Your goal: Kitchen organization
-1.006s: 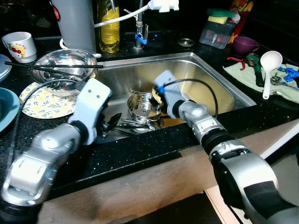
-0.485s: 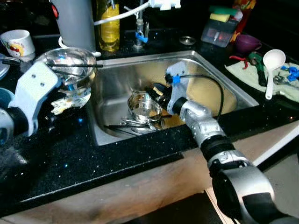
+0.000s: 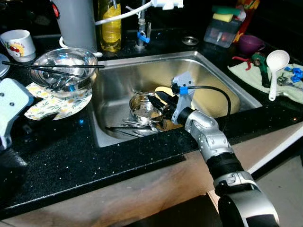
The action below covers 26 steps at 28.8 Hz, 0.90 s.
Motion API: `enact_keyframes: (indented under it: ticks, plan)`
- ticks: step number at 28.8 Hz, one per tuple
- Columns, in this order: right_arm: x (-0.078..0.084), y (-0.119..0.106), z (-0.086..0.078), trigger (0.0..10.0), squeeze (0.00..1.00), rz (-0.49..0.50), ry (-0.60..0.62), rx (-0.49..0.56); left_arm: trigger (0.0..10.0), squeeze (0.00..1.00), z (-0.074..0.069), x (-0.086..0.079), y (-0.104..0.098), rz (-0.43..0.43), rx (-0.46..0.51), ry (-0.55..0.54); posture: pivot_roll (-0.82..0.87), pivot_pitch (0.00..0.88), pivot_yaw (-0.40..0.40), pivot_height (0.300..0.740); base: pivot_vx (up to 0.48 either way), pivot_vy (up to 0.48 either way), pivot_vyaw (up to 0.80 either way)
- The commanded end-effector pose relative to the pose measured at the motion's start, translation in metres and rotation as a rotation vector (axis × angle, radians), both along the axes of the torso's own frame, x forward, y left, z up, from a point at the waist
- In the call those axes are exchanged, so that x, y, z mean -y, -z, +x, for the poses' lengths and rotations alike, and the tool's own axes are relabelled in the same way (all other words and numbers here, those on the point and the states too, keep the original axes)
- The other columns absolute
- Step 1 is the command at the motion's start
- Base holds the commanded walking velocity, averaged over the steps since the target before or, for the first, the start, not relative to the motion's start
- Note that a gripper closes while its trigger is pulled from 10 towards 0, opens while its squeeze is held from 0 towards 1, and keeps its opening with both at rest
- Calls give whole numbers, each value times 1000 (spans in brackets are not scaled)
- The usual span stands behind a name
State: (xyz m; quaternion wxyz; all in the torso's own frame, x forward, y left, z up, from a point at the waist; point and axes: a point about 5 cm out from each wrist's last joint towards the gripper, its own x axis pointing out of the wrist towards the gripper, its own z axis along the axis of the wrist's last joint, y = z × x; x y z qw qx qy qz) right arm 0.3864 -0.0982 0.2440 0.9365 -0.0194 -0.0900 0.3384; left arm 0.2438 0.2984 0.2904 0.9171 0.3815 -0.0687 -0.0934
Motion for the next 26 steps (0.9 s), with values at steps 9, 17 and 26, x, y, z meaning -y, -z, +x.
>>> enact_keyframes:
  ticks: [9,17,26]
  plan:
    - [-5,5,-8,10000,0,4,-16,-38,10000,0,-5,-7,4,178,207,-220,29,186,-72,740,0,0,0]
    - [-7,5,-12,10000,0,1,-19,-49,10000,0,-11,-2,0,268,380,-248,28,196,-69,740,0,0,0]
    - [-7,8,-15,10000,0,-9,-17,-68,10000,0,-22,-37,19,315,349,-495,32,200,-72,740,0,0,0]
